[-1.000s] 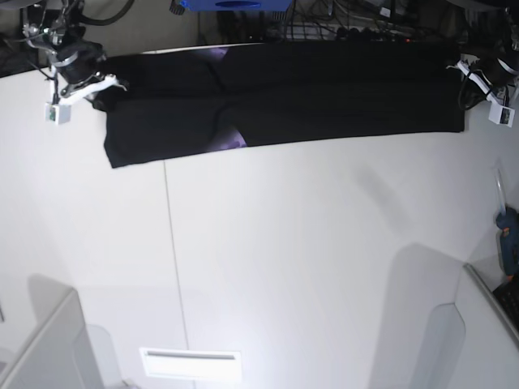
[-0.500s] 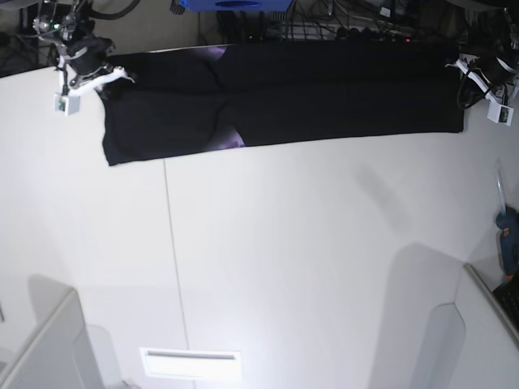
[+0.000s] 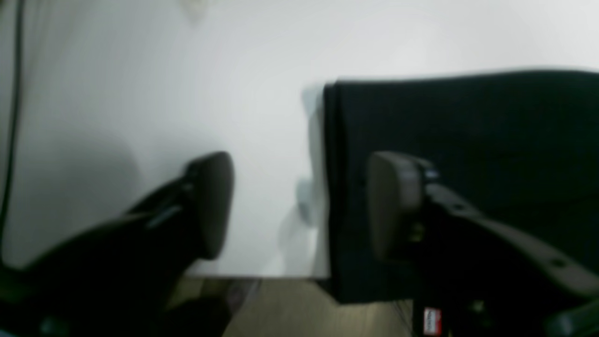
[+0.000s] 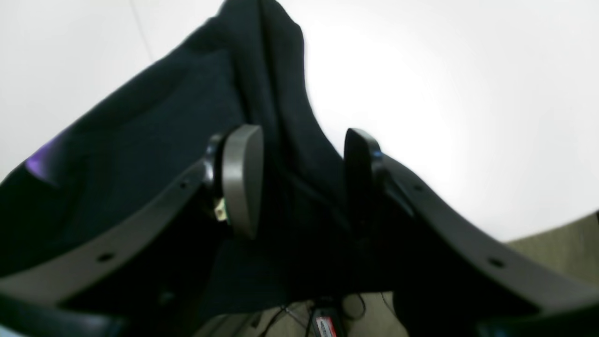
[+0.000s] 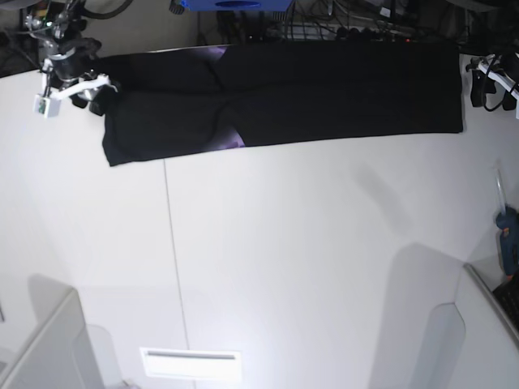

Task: Fold the T-shirt properly
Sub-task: 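Lay the folded edge down and open both grippers, then move both grippers to the ends of the folded black strip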

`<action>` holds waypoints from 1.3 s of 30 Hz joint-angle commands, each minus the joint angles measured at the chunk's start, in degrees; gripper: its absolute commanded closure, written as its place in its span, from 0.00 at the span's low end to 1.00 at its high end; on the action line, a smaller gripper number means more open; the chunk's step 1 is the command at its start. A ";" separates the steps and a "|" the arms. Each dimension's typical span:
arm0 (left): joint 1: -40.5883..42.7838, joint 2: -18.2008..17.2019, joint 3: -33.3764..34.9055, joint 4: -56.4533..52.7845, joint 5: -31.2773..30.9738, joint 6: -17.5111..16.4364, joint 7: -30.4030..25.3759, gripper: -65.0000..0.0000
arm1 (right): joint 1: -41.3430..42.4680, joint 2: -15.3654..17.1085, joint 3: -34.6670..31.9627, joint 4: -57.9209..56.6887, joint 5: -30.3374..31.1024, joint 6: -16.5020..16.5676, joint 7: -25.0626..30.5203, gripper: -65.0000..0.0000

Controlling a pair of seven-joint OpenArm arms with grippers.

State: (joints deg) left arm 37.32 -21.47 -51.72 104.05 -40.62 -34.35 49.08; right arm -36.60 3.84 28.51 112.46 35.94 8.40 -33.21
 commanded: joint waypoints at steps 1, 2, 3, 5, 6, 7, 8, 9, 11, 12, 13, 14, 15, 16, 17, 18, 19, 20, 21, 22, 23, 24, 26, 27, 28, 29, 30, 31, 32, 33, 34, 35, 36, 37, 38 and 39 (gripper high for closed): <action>0.44 -0.11 -0.19 1.31 -0.57 -0.07 -0.86 0.54 | -0.37 0.43 -0.60 1.51 0.76 2.54 1.08 0.67; 0.44 0.33 -0.10 1.58 -0.57 -0.07 -0.86 0.67 | -0.28 0.52 -1.74 1.43 0.76 5.00 1.08 0.74; 0.00 1.03 -0.10 1.49 -0.48 -0.07 -0.86 0.86 | -0.10 0.69 -2.89 1.16 0.76 8.08 1.17 0.88; -0.18 2.09 0.08 0.96 -0.48 0.02 -0.86 1.00 | 1.39 0.43 -3.85 0.99 0.76 12.12 0.73 1.00; -0.35 2.35 0.87 0.61 -0.48 0.11 -0.86 1.00 | 2.09 0.34 -4.20 0.19 0.67 12.12 0.73 1.00; -0.97 2.35 2.19 -0.01 -0.48 0.19 -0.86 1.00 | 2.53 0.34 -4.56 -1.04 0.67 11.42 0.64 1.00; -1.23 2.18 3.59 -0.89 -0.48 0.19 -0.86 1.00 | 2.89 0.34 -4.73 -1.83 0.67 10.80 0.55 1.00; -1.41 2.09 4.82 -1.94 -0.48 0.19 -0.86 1.00 | 3.59 0.34 -5.00 -2.71 0.67 10.54 0.11 1.00; -1.76 2.00 6.85 -4.84 -0.39 0.19 -0.95 1.00 | 4.64 0.43 -5.08 -4.55 0.67 10.45 -1.47 1.00; -1.85 2.00 7.64 -6.16 -0.39 0.19 -1.04 1.00 | 5.17 0.43 -5.08 -5.43 0.67 10.45 -2.00 1.00; -2.20 2.00 8.60 -7.13 0.14 0.19 -1.04 1.00 | 5.87 0.52 -5.00 -6.66 0.67 10.45 -2.52 1.00; -2.90 2.00 9.39 -7.65 1.37 0.28 -1.04 1.00 | 6.40 0.69 -5.00 -7.63 0.67 10.37 -2.79 1.00; -3.61 2.09 10.19 -8.27 3.48 0.28 -1.04 1.00 | 6.84 0.87 -5.17 -8.68 0.67 10.28 -2.88 1.00; -4.40 2.27 10.89 -8.71 6.56 0.28 -1.04 1.00 | 7.37 0.96 -5.26 -10.00 0.67 10.19 -3.14 1.00; -5.10 2.53 11.59 -9.24 9.10 0.28 -1.04 1.00 | 7.98 0.96 -5.08 -10.97 0.58 10.19 -3.40 1.00; -5.98 3.14 12.30 -9.94 11.57 0.28 -1.04 1.00 | 8.60 0.96 -5.00 -12.03 0.58 10.19 -3.67 1.00; -7.21 4.02 12.74 -10.64 14.47 0.28 -1.04 1.00 | 9.21 0.96 -4.91 -13.43 0.58 10.19 -3.67 1.00; -8.44 4.90 13.00 -11.52 16.49 0.28 -1.04 1.00 | 9.83 1.04 -4.91 -14.75 0.58 10.19 -3.58 1.00; -9.58 5.61 13.17 -12.23 18.07 0.28 -1.04 1.00 | 10.53 1.48 -4.91 -16.07 0.50 10.19 -3.49 1.00; -10.64 6.13 13.26 -12.84 19.57 0.28 -1.04 1.00 | 11.41 2.27 -4.91 -17.56 -0.21 10.10 -3.40 1.00; -11.96 6.75 13.26 -13.19 20.80 0.28 -1.04 1.00 | 12.64 2.36 -4.82 -19.06 -1.26 10.10 -3.40 1.00; -13.01 7.19 13.26 -13.37 21.94 0.28 -0.86 1.00 | 13.79 2.45 -4.82 -20.29 -2.41 10.10 -3.40 1.00; -14.42 7.89 13.26 -13.19 23.17 0.28 -0.86 1.00 | 15.98 2.45 -4.82 -22.57 -4.69 10.10 -3.40 1.00; -15.04 8.07 13.26 -13.19 23.61 0.28 -0.77 1.00 | 17.21 2.45 -4.73 -23.72 -5.57 10.10 -3.40 1.00; -15.65 8.07 13.26 -13.10 23.79 0.28 -0.77 1.00 | 18.18 2.63 -4.73 -24.68 -6.19 10.10 -3.40 1.00; -16.35 8.07 13.26 -13.10 23.79 0.28 -0.77 1.00 | 19.24 2.63 -4.73 -25.74 -6.45 10.10 -3.40 1.00; -16.97 8.07 13.26 -13.19 23.70 0.28 -0.77 1.00 | 20.20 2.80 -4.73 -26.53 -6.54 10.10 -3.40 1.00; -17.67 8.07 13.26 -13.19 23.70 0.28 -0.77 1.00 | 21.08 2.89 -4.73 -27.23 -6.54 10.10 -3.40 1.00; -18.20 8.07 13.26 -13.28 23.70 0.28 -0.68 1.00 | 21.70 2.89 -4.73 -27.76 -6.54 10.10 -3.40 1.00; -18.82 8.07 13.26 -13.28 23.70 0.28 -0.68 1.00 | 22.49 2.89 -4.73 -28.29 -6.54 10.10 -3.40 1.00; -19.34 8.07 13.26 -13.28 23.70 0.28 -0.68 1.00 | 23.19 2.89 -4.73 -28.82 -6.54 10.10 -3.49 1.00; -19.78 8.07 13.26 -13.28 23.70 0.28 -0.68 1.00 | 23.72 2.98 -4.73 -29.17 -6.54 10.01 -3.49 1.00; -20.22 8.07 13.26 -13.28 23.70 0.28 -0.68 1.00 | 24.25 2.98 -4.73 -29.52 -6.63 10.01 -3.49 1.00; -20.57 8.07 13.35 -13.28 23.70 0.28 -0.68 1.00 | 24.69 2.98 -4.73 -29.87 -6.63 10.01 -3.49 1.00; -20.93 8.07 13.61 -13.28 23.70 0.28 -0.68 1.00 | 25.13 3.07 -4.73 -29.96 -6.63 9.57 -3.49 1.00; -21.28 7.80 14.32 -13.28 23.70 0.28 -0.68 1.00 | 25.39 3.24 -4.73 -30.14 -6.63 8.87 -3.49 1.00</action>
State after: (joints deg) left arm 16.19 -12.86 -37.36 90.30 -17.28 -34.13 48.10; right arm -11.00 6.46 23.62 82.46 31.86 19.18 -34.72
